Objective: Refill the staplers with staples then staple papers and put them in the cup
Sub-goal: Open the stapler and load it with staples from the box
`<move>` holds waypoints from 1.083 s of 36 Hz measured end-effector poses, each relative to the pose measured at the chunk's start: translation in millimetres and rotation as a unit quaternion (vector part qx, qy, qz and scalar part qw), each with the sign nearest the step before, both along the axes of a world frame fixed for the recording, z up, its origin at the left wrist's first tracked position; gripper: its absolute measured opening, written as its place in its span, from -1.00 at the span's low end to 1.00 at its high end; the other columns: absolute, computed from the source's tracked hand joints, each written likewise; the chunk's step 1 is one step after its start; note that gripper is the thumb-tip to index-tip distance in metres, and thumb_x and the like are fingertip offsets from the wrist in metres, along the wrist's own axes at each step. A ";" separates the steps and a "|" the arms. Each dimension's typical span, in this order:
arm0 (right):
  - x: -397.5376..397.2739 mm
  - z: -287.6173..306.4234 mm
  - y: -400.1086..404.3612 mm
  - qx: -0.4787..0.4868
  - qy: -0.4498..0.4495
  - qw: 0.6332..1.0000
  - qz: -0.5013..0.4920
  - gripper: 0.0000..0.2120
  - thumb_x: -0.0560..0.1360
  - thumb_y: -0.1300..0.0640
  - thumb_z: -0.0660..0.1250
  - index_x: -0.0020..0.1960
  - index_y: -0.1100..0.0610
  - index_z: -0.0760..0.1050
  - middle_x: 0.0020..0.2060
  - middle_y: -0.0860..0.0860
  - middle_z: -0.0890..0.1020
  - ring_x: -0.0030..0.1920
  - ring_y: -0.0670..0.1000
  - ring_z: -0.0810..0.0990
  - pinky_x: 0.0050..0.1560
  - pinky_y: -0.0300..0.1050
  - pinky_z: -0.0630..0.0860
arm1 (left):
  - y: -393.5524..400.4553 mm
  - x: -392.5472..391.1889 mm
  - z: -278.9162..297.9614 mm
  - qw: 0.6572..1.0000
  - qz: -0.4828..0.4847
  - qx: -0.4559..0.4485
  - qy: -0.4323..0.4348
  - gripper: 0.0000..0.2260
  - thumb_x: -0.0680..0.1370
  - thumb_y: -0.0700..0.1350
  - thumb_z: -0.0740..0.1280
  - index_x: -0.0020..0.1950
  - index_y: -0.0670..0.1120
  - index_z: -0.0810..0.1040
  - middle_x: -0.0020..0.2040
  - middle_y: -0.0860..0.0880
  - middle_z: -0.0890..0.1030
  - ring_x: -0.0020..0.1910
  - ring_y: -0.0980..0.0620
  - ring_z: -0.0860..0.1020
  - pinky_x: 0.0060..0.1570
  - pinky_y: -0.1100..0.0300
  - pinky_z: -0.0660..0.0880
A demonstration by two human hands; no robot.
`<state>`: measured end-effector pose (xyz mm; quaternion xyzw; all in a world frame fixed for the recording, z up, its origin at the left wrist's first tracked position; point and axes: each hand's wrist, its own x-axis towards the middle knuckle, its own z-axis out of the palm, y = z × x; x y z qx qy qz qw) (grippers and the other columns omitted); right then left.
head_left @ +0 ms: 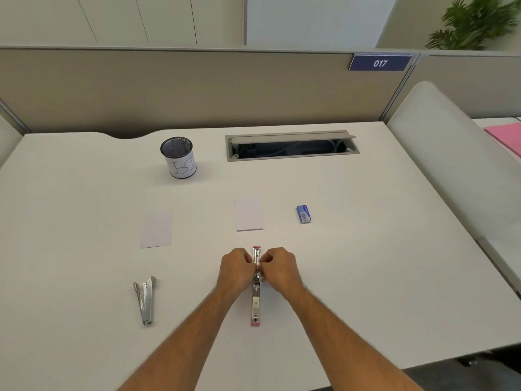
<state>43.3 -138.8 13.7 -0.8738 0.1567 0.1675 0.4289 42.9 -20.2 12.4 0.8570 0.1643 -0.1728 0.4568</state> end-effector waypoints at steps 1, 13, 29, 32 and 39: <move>-0.8 0.1 -0.4 0.002 0.000 1.000 -0.002 -0.82 0.49 0.39 0.30 -0.09 0.25 0.66 -0.18 0.15 0.71 -0.17 0.14 0.73 -0.09 0.09 0.71 | -0.1 -0.9 -0.1 1.000 0.001 0.000 0.001 -0.91 0.48 -0.34 0.37 -0.09 -0.19 0.61 -0.13 -0.14 0.69 -0.10 -0.18 0.70 -0.07 -0.12 0.67; -6.9 -1.5 -12.2 0.021 0.002 1.000 -0.019 -0.83 0.53 0.38 0.28 -0.11 0.23 0.63 -0.23 0.14 0.70 -0.35 0.02 0.65 -0.28 -0.11 0.69 | -0.4 -7.0 0.8 1.000 0.010 0.003 -0.001 -0.87 0.46 -0.37 0.37 -0.09 -0.18 0.62 -0.14 -0.10 0.67 -0.08 -0.16 0.68 -0.07 -0.09 0.67; 17.0 -1.4 -40.2 -0.004 -0.048 0.997 -0.065 -0.75 0.51 0.36 0.24 0.02 0.18 0.66 -0.07 0.11 0.72 -0.10 0.14 0.71 -0.07 0.06 0.70 | 1.5 -8.1 -2.1 1.000 0.011 0.004 0.028 -0.98 0.46 -0.28 0.43 -0.17 -0.21 0.64 -0.20 -0.16 0.71 -0.14 -0.20 0.72 -0.08 -0.12 0.68; 44.3 6.4 -59.5 -0.054 -0.097 0.988 -0.108 -0.75 0.52 0.35 0.24 0.06 0.21 0.66 0.03 0.13 0.71 0.03 0.15 0.68 0.07 -0.07 0.60 | 4.2 -9.6 -0.8 1.000 0.011 0.014 0.019 -0.96 0.47 -0.24 0.40 -0.18 -0.17 0.63 -0.23 -0.10 0.71 -0.18 -0.14 0.70 -0.16 0.03 0.65; 87.9 3.9 -84.2 -0.121 -0.118 0.982 -0.082 -0.84 0.55 0.28 0.27 0.08 0.23 0.58 0.08 0.18 0.50 0.00 0.19 0.55 -0.12 -0.13 0.41 | 4.3 -8.0 8.3 0.999 0.048 0.008 -0.021 -0.85 0.50 -0.23 0.32 -0.24 -0.06 0.58 -0.31 0.06 0.61 -0.39 0.10 0.50 -0.44 0.26 0.40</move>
